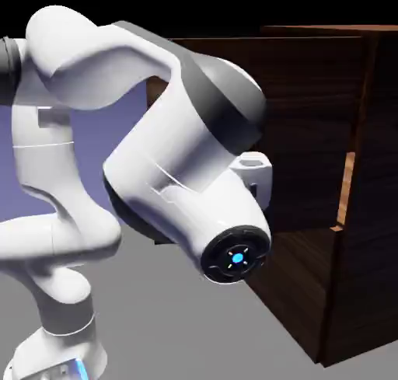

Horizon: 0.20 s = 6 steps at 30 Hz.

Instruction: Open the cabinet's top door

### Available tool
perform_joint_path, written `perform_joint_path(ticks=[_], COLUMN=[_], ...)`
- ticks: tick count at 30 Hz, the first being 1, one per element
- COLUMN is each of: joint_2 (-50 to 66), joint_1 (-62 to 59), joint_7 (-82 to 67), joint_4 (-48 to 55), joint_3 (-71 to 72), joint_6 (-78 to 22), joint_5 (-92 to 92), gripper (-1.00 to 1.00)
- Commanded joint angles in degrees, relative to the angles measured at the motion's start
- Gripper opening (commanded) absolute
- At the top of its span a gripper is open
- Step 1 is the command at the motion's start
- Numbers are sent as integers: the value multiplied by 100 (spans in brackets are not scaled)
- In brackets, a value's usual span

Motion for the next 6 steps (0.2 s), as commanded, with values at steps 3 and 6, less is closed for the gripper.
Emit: perform_joint_path(ticks=[3, 6], joint_2=[582, 775], joint_1=[102, 139], joint_7=[-18, -12], joint_4=[625, 838], joint_3=[105, 141], joint_6=[-133, -183], joint_5=[-276, -361], gripper=[-100, 100])
